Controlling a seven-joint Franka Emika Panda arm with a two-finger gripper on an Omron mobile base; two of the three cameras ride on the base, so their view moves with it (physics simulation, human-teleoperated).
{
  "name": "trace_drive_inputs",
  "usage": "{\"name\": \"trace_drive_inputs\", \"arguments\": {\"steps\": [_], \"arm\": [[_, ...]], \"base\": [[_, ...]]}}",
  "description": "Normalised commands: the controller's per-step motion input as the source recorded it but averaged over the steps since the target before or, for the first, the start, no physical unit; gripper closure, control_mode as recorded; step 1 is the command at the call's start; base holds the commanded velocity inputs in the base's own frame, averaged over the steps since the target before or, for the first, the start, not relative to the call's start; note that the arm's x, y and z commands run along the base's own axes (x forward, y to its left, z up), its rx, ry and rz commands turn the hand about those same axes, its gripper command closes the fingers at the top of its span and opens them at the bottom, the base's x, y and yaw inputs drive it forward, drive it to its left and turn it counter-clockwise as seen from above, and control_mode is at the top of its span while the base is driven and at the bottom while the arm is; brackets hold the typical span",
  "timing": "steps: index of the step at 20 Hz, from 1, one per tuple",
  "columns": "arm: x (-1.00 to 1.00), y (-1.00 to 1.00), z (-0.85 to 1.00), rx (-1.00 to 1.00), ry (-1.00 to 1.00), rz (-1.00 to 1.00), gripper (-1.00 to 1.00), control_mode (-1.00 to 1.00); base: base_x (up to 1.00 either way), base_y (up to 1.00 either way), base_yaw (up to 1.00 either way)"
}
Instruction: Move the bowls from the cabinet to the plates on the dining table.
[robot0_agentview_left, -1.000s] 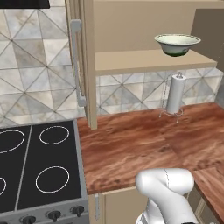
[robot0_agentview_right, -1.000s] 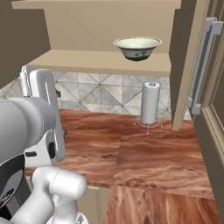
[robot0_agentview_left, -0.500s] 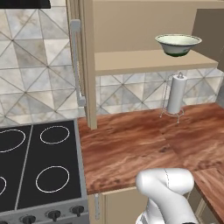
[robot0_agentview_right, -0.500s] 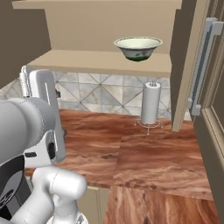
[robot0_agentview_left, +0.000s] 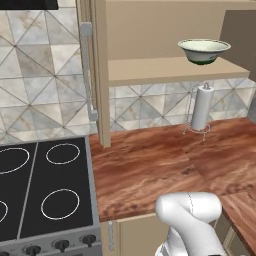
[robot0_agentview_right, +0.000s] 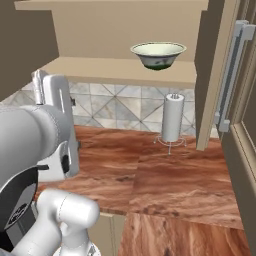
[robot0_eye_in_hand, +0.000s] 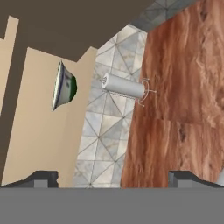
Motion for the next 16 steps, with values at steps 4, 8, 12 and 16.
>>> {"name": "trace_drive_inputs", "arguments": {"steps": [4, 8, 12, 16], "arm": [[0.10, 0.17, 0.02, 0.00, -0.08, -0.12, -1.00, -1.00], [0.23, 0.03, 0.00, 0.00, -0.03, -0.13, -1.00, -1.00], [0.26, 0.00, 0.02, 0.02, 0.00, -0.13, -1.00, -1.00], [0.19, 0.00, 0.11, 0.01, -0.01, -0.11, -1.00, -1.00]], "base": [[0.00, 0.00, 0.00], [0.00, 0.00, 0.00], [0.00, 0.00, 0.00], [0.00, 0.00, 0.00]]}}
